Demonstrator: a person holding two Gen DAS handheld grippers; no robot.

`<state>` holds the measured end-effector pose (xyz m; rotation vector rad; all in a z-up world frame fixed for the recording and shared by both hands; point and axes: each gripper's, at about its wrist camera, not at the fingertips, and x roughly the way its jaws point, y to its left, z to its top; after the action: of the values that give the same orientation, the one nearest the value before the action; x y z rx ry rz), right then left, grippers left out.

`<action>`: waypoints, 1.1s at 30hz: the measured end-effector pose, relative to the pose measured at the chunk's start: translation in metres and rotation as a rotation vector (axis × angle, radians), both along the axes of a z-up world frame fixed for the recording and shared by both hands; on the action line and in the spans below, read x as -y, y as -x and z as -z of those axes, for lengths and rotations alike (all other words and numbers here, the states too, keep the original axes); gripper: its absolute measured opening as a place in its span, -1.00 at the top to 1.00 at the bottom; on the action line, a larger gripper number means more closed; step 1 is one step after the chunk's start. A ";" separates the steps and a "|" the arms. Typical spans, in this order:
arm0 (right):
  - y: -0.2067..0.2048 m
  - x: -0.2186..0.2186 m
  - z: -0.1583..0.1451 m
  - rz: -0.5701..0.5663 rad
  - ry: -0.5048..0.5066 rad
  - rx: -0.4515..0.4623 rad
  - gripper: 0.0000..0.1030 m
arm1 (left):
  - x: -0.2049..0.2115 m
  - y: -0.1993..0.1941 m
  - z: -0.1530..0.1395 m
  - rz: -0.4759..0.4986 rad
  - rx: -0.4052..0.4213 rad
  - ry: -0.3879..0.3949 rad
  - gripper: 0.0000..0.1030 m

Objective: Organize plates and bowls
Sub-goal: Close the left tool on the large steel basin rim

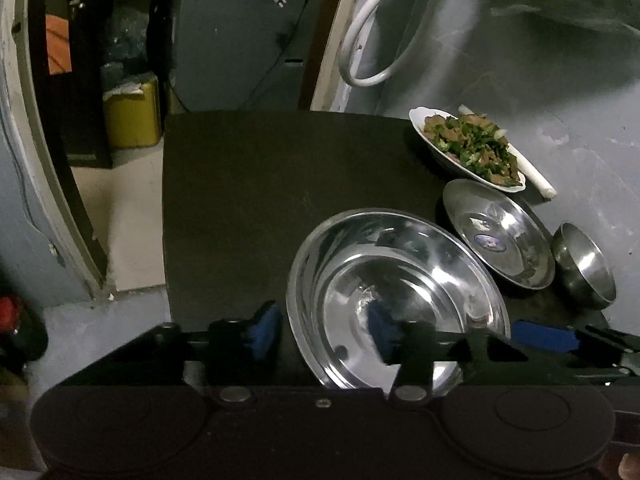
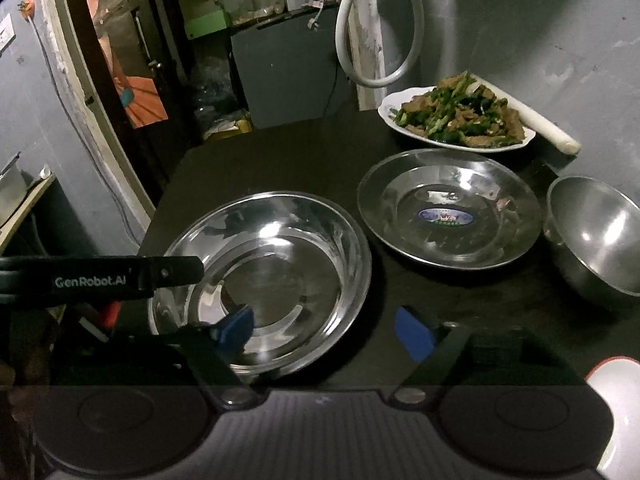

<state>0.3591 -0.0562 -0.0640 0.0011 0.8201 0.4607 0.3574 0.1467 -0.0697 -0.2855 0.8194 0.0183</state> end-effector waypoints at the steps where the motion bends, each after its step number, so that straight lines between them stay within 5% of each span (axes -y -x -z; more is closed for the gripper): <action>1: -0.001 0.000 0.001 0.001 -0.003 -0.005 -0.47 | -0.001 0.000 0.001 -0.002 -0.003 0.007 0.23; 8: -0.002 -0.007 0.006 0.002 0.038 -0.012 -0.01 | -0.012 0.000 0.005 -0.031 -0.007 0.040 0.76; 14: 0.004 -0.007 0.003 0.009 0.063 0.014 0.30 | -0.015 0.009 -0.001 -0.045 0.021 0.033 0.79; 33: 0.066 0.015 -0.048 -0.077 0.014 0.150 0.35 | 0.013 0.095 -0.056 -0.097 0.125 -0.002 0.78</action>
<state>0.2927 -0.0715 -0.0161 -0.0773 0.6774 0.5210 0.2624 0.1336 -0.0132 -0.3212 0.6811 0.0908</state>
